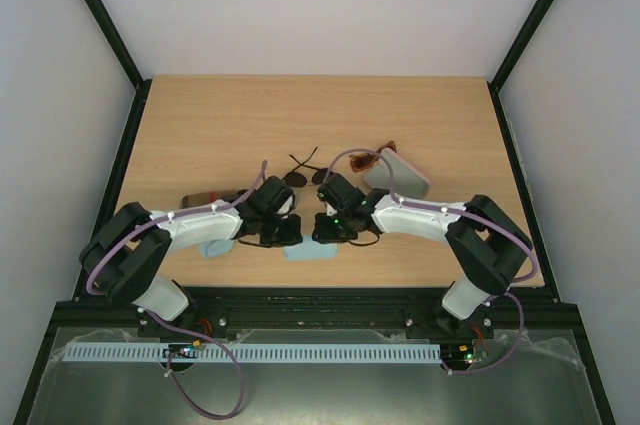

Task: Organize the sunglasses
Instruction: Fold the glasses cleaning cloth at the center of the board.

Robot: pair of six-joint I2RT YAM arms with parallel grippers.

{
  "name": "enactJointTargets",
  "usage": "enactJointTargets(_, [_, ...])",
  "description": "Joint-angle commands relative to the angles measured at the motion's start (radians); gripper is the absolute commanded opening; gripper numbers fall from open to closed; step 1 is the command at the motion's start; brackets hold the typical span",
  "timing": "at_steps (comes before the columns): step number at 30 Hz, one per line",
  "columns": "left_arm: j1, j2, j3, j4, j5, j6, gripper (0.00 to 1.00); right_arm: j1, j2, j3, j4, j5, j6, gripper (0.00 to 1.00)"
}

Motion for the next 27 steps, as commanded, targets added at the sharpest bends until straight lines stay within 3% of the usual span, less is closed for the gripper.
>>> enactJointTargets(1, [-0.014,0.007,-0.036,-0.015,0.016,-0.013,0.05,0.015,0.044,-0.001,0.051,-0.081,0.027,0.22])
enactJointTargets(18, [-0.035,-0.025,-0.116,-0.158,-0.123,-0.015,0.04,0.015,0.017,-0.129,-0.092,0.111,-0.02,0.22])
enactJointTargets(27, [-0.036,-0.083,-0.11,-0.162,-0.128,-0.02,0.04,0.014,-0.13,-0.127,-0.191,0.214,-0.004,0.23])
